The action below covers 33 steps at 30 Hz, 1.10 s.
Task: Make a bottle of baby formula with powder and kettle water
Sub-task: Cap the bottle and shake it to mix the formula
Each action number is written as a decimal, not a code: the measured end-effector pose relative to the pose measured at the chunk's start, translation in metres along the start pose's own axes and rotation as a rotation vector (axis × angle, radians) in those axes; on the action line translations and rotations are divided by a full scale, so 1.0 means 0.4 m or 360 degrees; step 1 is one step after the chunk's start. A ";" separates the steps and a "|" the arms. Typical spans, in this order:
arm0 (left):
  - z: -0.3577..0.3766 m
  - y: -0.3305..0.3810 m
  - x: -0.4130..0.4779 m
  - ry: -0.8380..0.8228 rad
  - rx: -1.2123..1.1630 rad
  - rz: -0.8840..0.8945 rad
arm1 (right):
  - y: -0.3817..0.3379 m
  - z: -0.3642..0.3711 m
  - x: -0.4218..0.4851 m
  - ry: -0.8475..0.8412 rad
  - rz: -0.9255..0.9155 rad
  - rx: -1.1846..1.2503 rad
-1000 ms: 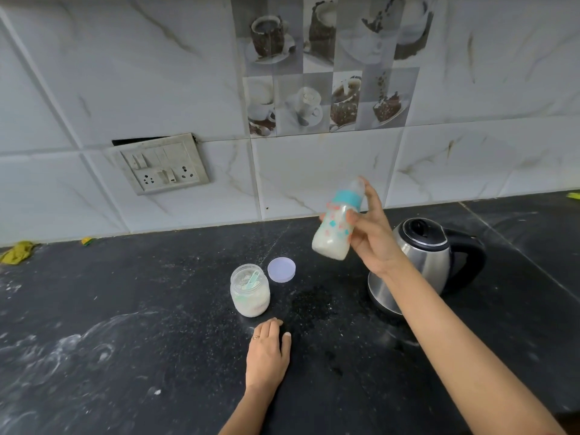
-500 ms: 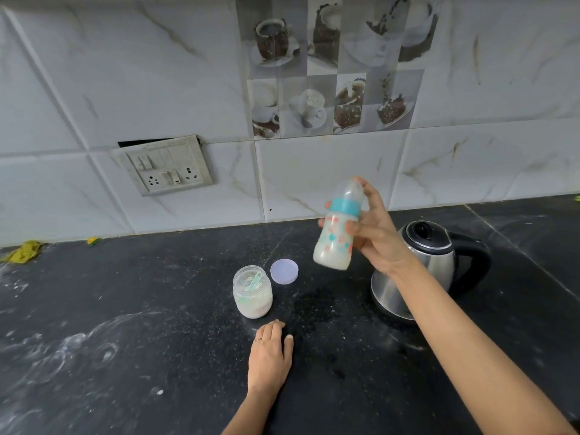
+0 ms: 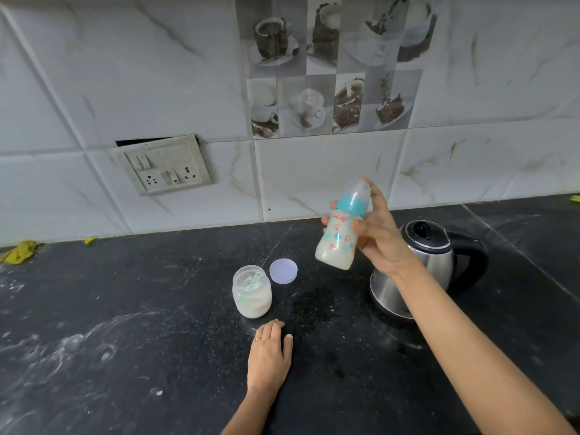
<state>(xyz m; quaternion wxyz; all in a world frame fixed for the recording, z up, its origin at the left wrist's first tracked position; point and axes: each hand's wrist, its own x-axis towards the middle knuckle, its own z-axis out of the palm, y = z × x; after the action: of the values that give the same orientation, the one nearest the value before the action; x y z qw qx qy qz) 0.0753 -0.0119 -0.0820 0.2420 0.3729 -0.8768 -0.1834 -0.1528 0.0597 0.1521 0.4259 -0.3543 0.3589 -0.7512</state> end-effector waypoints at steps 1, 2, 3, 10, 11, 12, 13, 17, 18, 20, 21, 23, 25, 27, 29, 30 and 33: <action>-0.001 0.000 0.000 -0.0002 -0.0005 -0.0005 | -0.002 0.002 -0.001 0.0013 -0.0021 -0.0011; -0.001 -0.001 0.001 -0.0004 -0.0010 -0.0008 | -0.003 0.001 -0.001 0.0069 -0.0042 0.0040; -0.001 0.000 0.001 -0.0004 -0.0012 -0.0007 | -0.003 0.000 -0.001 0.0125 -0.0051 0.0113; 0.000 -0.001 0.000 0.0011 0.0015 0.0014 | 0.002 -0.001 -0.009 -0.0022 -0.0043 0.0106; 0.001 -0.001 0.000 0.0010 0.0019 0.0013 | 0.005 0.001 -0.010 0.0025 -0.0053 0.0145; 0.002 0.000 -0.001 0.0012 0.0017 0.0016 | 0.008 0.001 -0.011 0.0022 -0.0054 0.0170; 0.002 0.000 -0.001 0.0017 0.0015 0.0024 | 0.012 0.004 -0.012 -0.0036 -0.0046 0.0171; 0.001 -0.001 0.001 0.0022 0.0012 0.0020 | 0.019 0.014 -0.013 -0.0084 -0.0072 0.0100; 0.003 -0.002 0.001 0.0017 0.0011 0.0016 | 0.019 0.014 -0.012 -0.0012 -0.0097 0.0146; 0.005 -0.003 0.001 0.0019 0.0010 0.0021 | 0.020 0.011 -0.012 0.0031 -0.0100 0.0208; 0.005 -0.004 0.000 0.0029 0.0011 0.0027 | 0.019 0.011 -0.014 -0.0027 -0.0077 0.0189; 0.005 -0.004 0.000 0.0040 0.0002 0.0027 | 0.016 0.015 -0.020 -0.0137 -0.0045 0.0085; 0.004 -0.004 0.001 0.0031 -0.0006 0.0016 | 0.011 0.018 -0.018 -0.0049 -0.0081 0.0112; 0.004 -0.003 0.002 0.0021 -0.0010 0.0004 | 0.008 0.013 -0.014 0.0095 -0.0096 0.0187; 0.004 -0.003 0.002 0.0019 -0.0007 0.0010 | 0.008 0.011 -0.013 0.0007 -0.0054 0.0144; 0.004 -0.002 0.001 0.0014 -0.0008 0.0011 | 0.009 0.012 -0.015 -0.0032 -0.0038 0.0079; 0.003 -0.001 0.001 -0.0003 -0.0016 -0.0010 | 0.017 0.009 -0.010 0.0123 -0.0117 0.0162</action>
<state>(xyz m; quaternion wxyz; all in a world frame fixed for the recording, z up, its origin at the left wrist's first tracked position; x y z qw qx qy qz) 0.0747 -0.0123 -0.0830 0.2425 0.3742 -0.8749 -0.1888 -0.1456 0.0600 0.1473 0.4014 -0.3159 0.3232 -0.7966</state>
